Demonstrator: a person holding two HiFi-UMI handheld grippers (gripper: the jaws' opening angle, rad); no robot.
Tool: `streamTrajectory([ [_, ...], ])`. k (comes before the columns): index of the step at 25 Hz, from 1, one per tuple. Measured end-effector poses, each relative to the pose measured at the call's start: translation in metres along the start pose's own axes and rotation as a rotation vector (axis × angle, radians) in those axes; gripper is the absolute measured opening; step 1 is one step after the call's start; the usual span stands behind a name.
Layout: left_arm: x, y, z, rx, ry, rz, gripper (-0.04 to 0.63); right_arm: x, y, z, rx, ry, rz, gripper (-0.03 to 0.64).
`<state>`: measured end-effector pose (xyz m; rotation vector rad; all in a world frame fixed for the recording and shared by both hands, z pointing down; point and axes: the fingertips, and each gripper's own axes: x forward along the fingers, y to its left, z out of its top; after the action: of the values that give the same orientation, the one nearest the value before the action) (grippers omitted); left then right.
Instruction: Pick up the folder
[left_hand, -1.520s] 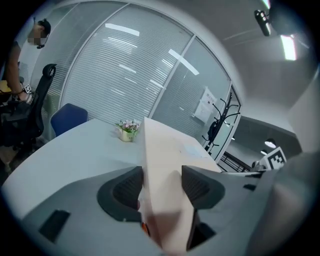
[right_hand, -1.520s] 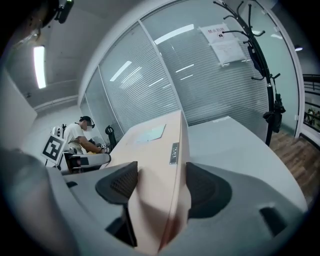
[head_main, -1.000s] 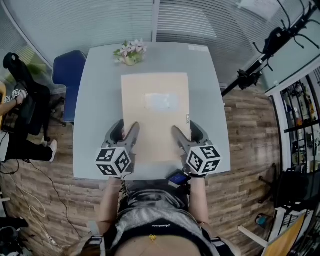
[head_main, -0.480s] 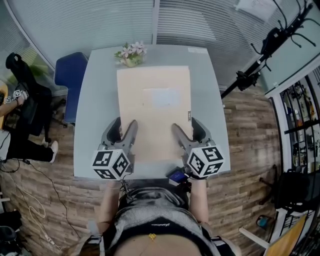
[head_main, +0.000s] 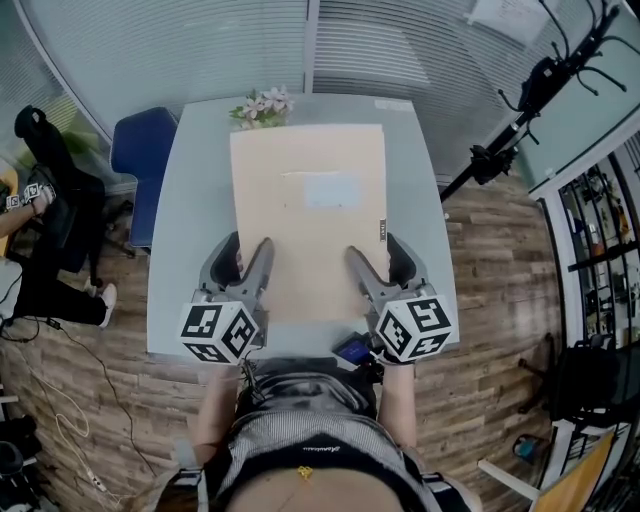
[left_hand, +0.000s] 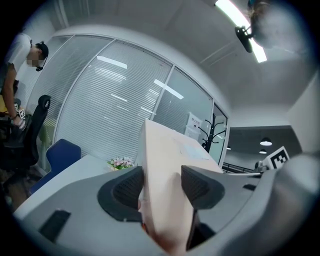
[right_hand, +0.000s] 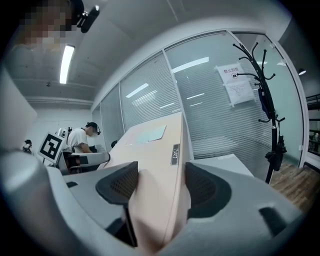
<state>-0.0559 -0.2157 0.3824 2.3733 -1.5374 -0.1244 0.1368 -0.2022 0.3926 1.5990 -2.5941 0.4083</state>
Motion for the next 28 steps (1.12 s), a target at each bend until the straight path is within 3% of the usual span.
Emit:
streamTrajectory([
  [28, -0.007, -0.004, 0.013, 0.018, -0.032, 0.0, 0.236, -0.006, 0.006, 0.01, -0.018, -0.03, -0.001, 0.298],
])
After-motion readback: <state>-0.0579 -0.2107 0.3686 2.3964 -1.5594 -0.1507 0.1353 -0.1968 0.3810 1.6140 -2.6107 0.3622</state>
